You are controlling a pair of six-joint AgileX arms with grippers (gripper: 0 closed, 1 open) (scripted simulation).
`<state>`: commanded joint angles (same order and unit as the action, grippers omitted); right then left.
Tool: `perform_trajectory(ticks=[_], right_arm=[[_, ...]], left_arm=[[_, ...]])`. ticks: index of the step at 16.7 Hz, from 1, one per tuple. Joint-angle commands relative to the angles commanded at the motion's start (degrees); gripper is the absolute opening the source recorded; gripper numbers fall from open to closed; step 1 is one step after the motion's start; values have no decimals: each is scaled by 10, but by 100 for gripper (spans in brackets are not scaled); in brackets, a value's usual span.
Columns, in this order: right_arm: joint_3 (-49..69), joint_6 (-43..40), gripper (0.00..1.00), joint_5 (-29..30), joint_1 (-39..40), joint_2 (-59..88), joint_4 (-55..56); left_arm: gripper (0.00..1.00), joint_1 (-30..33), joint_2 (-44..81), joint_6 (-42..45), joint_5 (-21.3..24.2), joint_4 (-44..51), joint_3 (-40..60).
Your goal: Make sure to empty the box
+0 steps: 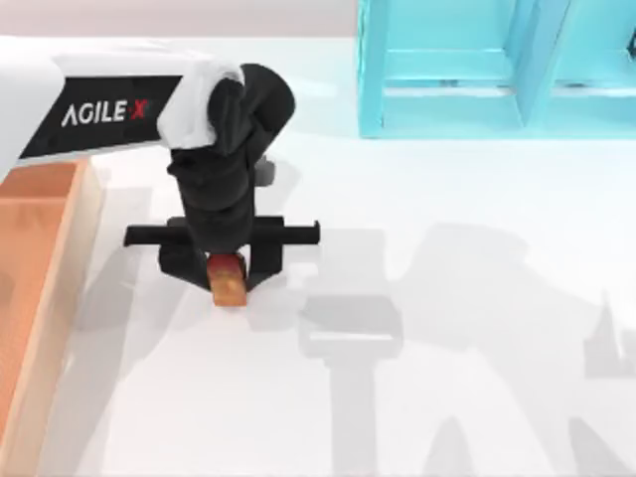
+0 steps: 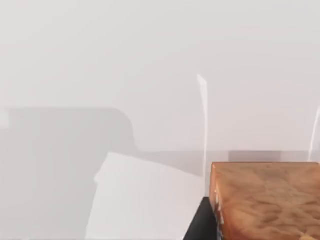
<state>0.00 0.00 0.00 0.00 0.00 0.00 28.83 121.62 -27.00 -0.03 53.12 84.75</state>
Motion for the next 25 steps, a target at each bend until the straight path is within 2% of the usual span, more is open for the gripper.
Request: perform_trajectory(ticks=[1,14,25], right_arm=[[0,0,100,0,0,0,0],[0,0,100,0,0,0,0],[0,0,100,0,0,0,0]], left_arm=[[0,0,0,0,0,0,0],[98,0,0,0,0,0,0],[100,0,-2,0,0,9,7]])
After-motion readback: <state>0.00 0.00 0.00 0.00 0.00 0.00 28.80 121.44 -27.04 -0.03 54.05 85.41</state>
